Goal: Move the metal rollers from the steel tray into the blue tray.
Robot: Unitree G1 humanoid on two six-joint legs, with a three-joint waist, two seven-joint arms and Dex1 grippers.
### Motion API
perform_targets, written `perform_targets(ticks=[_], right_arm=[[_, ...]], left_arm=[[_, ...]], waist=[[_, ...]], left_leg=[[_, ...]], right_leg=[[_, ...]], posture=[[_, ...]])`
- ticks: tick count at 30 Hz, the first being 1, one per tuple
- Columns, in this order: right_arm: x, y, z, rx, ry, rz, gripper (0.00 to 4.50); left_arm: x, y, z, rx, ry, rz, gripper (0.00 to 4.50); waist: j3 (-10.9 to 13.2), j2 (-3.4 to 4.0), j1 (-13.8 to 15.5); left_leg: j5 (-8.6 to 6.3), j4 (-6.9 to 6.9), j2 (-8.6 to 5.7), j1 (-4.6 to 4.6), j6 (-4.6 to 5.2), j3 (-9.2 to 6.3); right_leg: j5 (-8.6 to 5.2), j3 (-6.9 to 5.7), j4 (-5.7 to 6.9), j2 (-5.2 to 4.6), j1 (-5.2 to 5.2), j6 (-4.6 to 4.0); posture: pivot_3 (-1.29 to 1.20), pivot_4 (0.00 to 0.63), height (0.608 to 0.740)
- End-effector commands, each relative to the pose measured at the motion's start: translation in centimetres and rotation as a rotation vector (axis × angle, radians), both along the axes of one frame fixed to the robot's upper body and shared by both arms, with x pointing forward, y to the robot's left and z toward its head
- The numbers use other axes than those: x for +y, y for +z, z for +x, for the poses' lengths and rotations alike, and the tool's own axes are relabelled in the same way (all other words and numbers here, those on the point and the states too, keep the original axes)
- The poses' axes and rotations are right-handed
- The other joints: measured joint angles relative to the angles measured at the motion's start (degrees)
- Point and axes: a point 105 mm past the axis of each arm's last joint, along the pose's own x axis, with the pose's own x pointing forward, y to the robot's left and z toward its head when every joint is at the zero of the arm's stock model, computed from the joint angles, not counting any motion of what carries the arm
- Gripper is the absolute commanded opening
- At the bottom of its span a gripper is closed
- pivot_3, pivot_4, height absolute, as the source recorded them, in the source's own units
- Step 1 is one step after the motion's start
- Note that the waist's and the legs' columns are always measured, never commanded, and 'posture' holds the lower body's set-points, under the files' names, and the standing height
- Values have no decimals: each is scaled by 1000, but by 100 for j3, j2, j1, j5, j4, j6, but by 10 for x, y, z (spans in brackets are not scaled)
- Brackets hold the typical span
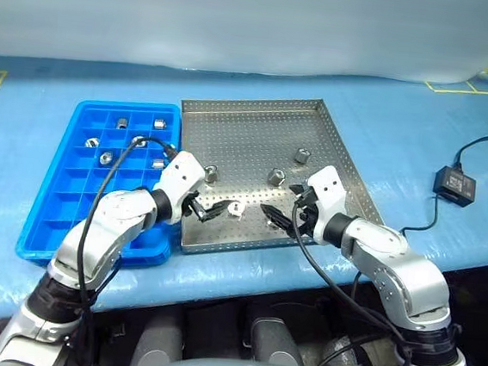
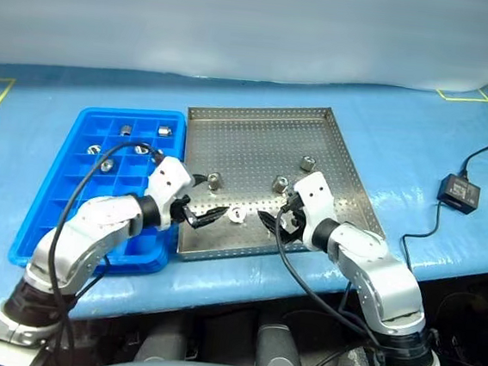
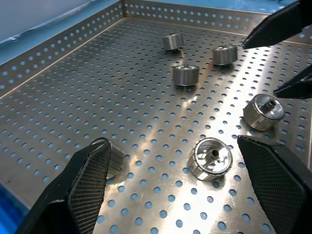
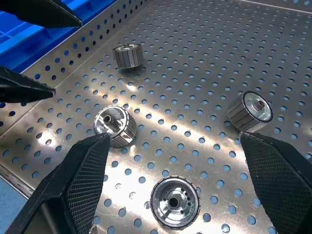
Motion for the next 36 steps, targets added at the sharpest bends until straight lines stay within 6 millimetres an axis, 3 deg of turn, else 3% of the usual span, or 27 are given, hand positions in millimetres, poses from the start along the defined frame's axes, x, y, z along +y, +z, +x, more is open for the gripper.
perform_targets(ticks=[1, 8, 18, 22, 28, 36], right_arm=[[4, 14, -4, -72, 0, 25, 4473], [2, 8, -12, -59, -43, 33, 4473], [-4, 9, -14, -68, -82, 20, 4473], [-10, 10, -11, -71, -112, 16, 4500], [-10, 11, -9, -73, -112, 12, 4500], [-5, 13, -5, -80, -91, 15, 4500]], left_arm=[[-7, -1, 7, -6, -35, 49, 4500], [-11, -14, 25, 27, -19, 114, 4500], [-15, -32, 24, 93, -14, 139, 4500], [-8, -36, 27, 93, 25, 174, 3596], [-2, -35, 25, 92, 40, 182, 3596], [5, -57, 15, 153, 38, 231, 3596]], waist=[[0, 0, -46], [-1, 0, -232], [-1, 1, -589], [-1, 1, -690], [-1, 1, -731], [-2, 1, -744]], left_leg=[[0, 0, 0, 1, 0, -1], [0, -2, 0, -1, 0, -5], [0, -1, -1, 5, 0, -9], [0, -1, -1, 5, 0, -11], [0, -3, -2, 5, 1, -12], [0, -3, -3, 5, 0, -13]], right_leg=[[0, 1, 0, 0, 0, 0], [0, 2, 1, 1, -1, 1], [1, 6, 6, 1, 1, 3], [1, 7, 7, 2, 1, 3], [1, 8, 7, 2, 1, 4], [2, 9, 6, 1, 1, 5]], posture=[[-215, 150, 740], [-269, 150, 740], [-295, 150, 740], [-292, 150, 740], [-273, 150, 740], [-263, 150, 740]])
